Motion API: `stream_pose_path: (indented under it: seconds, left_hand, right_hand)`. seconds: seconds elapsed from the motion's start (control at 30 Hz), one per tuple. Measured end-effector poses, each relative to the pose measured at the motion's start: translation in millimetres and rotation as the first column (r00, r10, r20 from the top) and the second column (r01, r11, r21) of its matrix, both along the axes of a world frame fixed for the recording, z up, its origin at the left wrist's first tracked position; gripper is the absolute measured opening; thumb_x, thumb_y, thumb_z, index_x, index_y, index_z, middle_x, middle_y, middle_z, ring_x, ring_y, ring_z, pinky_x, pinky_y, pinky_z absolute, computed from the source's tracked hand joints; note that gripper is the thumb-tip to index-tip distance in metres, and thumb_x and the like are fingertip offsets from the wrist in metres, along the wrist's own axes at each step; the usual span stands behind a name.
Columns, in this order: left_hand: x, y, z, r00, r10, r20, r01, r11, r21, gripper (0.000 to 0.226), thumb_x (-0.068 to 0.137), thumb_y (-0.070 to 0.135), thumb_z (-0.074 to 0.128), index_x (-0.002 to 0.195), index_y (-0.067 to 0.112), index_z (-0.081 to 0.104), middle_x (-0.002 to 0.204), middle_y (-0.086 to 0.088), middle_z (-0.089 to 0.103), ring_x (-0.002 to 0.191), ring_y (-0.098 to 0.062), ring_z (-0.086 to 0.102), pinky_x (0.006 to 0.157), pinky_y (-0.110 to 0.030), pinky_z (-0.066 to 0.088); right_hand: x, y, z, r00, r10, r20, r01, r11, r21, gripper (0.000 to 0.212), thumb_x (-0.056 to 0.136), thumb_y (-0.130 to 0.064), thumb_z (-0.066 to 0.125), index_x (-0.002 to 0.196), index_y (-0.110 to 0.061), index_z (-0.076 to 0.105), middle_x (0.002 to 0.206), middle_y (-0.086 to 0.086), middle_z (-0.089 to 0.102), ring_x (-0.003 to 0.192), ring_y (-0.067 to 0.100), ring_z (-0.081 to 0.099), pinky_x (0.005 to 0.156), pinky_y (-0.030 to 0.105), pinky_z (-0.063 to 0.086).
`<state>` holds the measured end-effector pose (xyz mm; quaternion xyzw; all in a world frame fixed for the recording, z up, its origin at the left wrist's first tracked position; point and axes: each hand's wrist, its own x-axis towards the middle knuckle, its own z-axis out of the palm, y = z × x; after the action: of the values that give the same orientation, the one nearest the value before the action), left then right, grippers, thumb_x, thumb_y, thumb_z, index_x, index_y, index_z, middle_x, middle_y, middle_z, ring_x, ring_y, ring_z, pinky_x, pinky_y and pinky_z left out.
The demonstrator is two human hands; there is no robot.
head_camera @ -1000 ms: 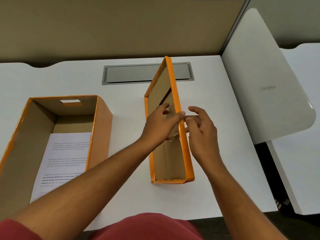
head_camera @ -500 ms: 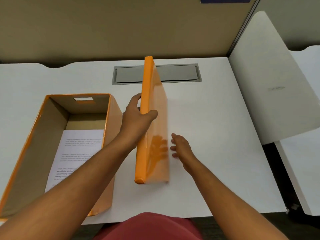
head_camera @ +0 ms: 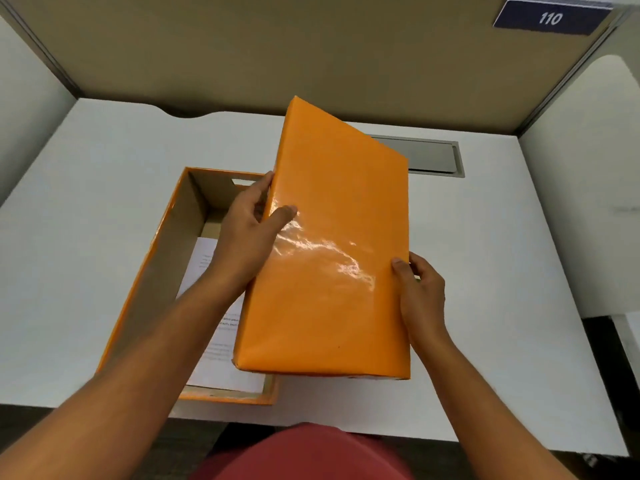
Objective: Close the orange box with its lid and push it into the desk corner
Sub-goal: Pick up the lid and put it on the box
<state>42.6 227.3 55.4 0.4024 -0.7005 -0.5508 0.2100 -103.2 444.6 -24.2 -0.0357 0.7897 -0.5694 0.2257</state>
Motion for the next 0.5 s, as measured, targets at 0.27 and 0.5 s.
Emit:
stream_pose_path:
  seconds: [0.27,0.5]
  left_hand:
    - [103,-95,6,0.985,-0.082,0.151,0.094,0.993,-0.075,0.058,0.097,0.058,0.056,0.154,0.049,0.046,0.136,0.004,0.064,0.118,-0.025,0.068,0.101,-0.053,0.058]
    - [160,-118,-41,0.962,-0.027,0.27,0.065,0.989,-0.132,0.062,0.102,0.061,0.047,0.161,0.042,0.037,0.136,-0.01,0.054,0.124,-0.032,0.06,0.107,-0.056,0.053]
  right_hand:
    - [111,-59,20,0.988,0.042,-0.149,-0.036,0.999,0.037,0.048,0.099,-0.049,0.06,0.143,-0.031,0.055,0.126,-0.014,0.059,0.101,0.002,0.062,0.073,0.017,0.047]
    - [168,-89,5,0.972,0.122,-0.202,-0.094,0.985,0.141,0.043,0.101,-0.05,0.055,0.142,-0.04,0.047,0.12,-0.023,0.049,0.105,0.001,0.056,0.082,0.018,0.043]
